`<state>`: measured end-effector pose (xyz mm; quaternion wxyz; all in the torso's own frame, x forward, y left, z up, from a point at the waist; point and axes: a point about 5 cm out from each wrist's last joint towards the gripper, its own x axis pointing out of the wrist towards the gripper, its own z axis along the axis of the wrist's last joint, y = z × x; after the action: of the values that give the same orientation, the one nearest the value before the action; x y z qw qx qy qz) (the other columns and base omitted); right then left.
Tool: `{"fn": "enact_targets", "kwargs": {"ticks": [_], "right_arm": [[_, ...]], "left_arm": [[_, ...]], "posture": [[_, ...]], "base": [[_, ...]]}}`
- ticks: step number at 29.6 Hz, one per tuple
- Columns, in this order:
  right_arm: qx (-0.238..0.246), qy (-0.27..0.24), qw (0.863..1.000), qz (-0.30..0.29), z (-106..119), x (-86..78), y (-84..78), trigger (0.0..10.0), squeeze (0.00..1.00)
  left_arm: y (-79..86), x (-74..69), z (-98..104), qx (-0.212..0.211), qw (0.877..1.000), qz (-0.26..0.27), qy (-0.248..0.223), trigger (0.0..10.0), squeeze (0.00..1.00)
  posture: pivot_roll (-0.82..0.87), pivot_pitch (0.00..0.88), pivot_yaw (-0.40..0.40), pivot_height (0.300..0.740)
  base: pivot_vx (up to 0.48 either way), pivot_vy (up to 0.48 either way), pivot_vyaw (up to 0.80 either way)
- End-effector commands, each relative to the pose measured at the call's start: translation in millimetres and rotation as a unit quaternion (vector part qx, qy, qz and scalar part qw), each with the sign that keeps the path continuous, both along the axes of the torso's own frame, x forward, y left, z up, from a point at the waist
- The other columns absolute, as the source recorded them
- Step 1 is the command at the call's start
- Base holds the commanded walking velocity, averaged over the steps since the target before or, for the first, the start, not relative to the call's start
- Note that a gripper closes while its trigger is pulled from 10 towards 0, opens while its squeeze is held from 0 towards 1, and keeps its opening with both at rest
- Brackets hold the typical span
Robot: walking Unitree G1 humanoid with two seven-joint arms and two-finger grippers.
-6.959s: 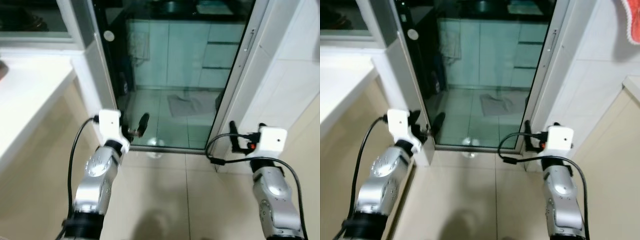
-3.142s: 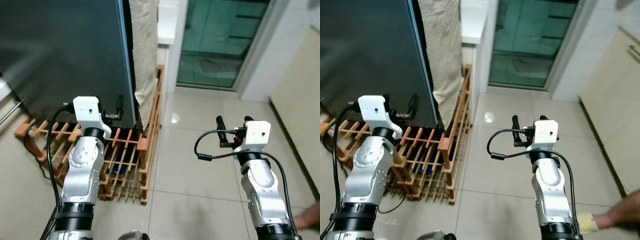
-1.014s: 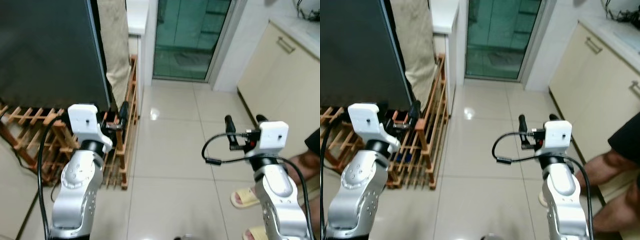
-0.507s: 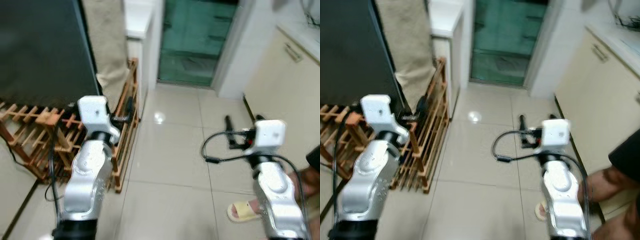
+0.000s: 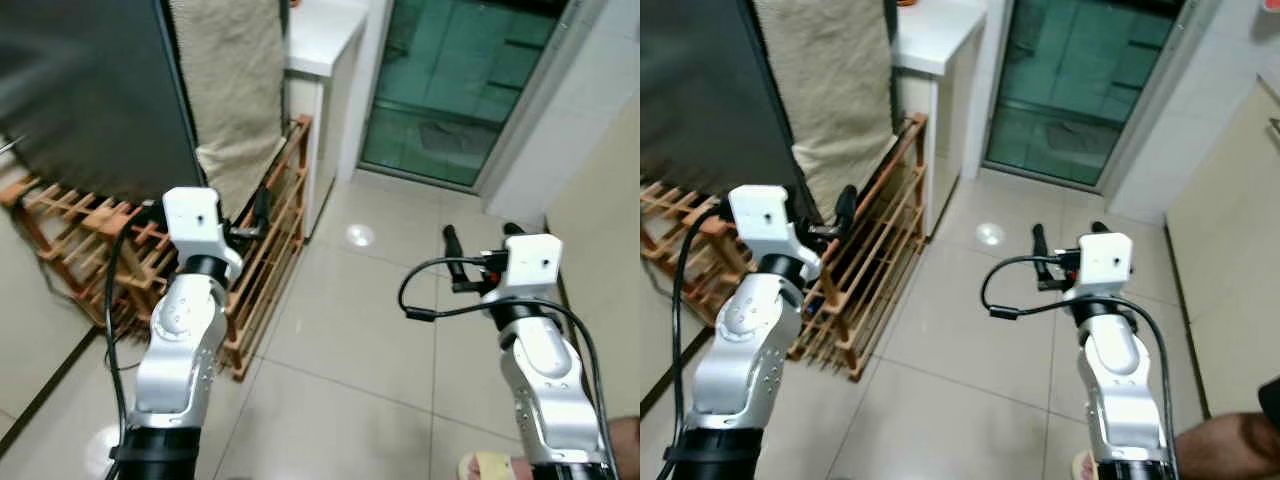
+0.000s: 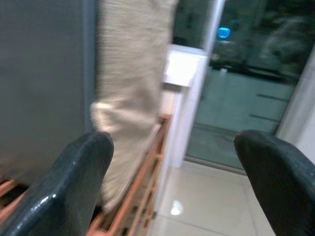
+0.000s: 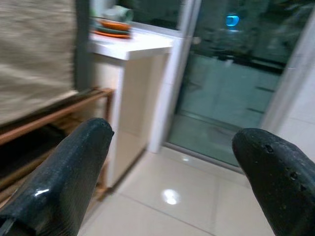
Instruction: Restocking fridge
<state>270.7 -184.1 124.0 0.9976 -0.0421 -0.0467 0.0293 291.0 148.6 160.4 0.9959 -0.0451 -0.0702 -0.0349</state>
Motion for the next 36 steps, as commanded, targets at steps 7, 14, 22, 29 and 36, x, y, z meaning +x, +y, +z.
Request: {"fn": "enact_targets", "kwargs": {"ticks": [7,14,22,29,36], "right_arm": [[-0.004,-0.004,1.0,-0.008,-1,-2.2,-2.9,10.0,0.0],[-0.001,-0.002,1.0,-0.009,-4,-3.8,-1.1,10.0,0.0],[0.002,-0.001,1.0,-0.008,-5,-3.0,0.4,10.0,0.0],[0.001,-0.006,1.0,-0.003,-1,-1.1,1.8,10.0,0.0],[0.013,-0.005,1.0,-0.006,-3,0.4,3.7,10.0,0.0]], "left_arm": [[-1.4,1.0,10,0.004,1.0,-0.015,-0.025,10.0,0.0],[-6.4,1.1,11,0.029,0.999,-0.039,-0.023,10.0,0.0],[-1.2,1.4,15,0.018,0.999,-0.022,-0.033,10.0,0.0],[14.5,9.0,22,0.004,0.999,0.021,-0.033,10.0,0.0],[20.3,31.6,37,-0.021,0.999,0.03,-0.032,10.0,0.0]], "posture": [[-0.06,0.0,-0.032,0.74],[-0.06,0.0,-0.025,0.74],[-0.06,0.0,-0.023,0.74],[-0.06,0.0,-0.026,0.74],[-0.06,0.0,-0.011,0.74]], "base": [[0.396,0.217,0.0],[0.442,0.117,0.0],[0.42,0.0,0.0],[0.0,0.0,0.0],[0.0,0.0,0.0]]}}
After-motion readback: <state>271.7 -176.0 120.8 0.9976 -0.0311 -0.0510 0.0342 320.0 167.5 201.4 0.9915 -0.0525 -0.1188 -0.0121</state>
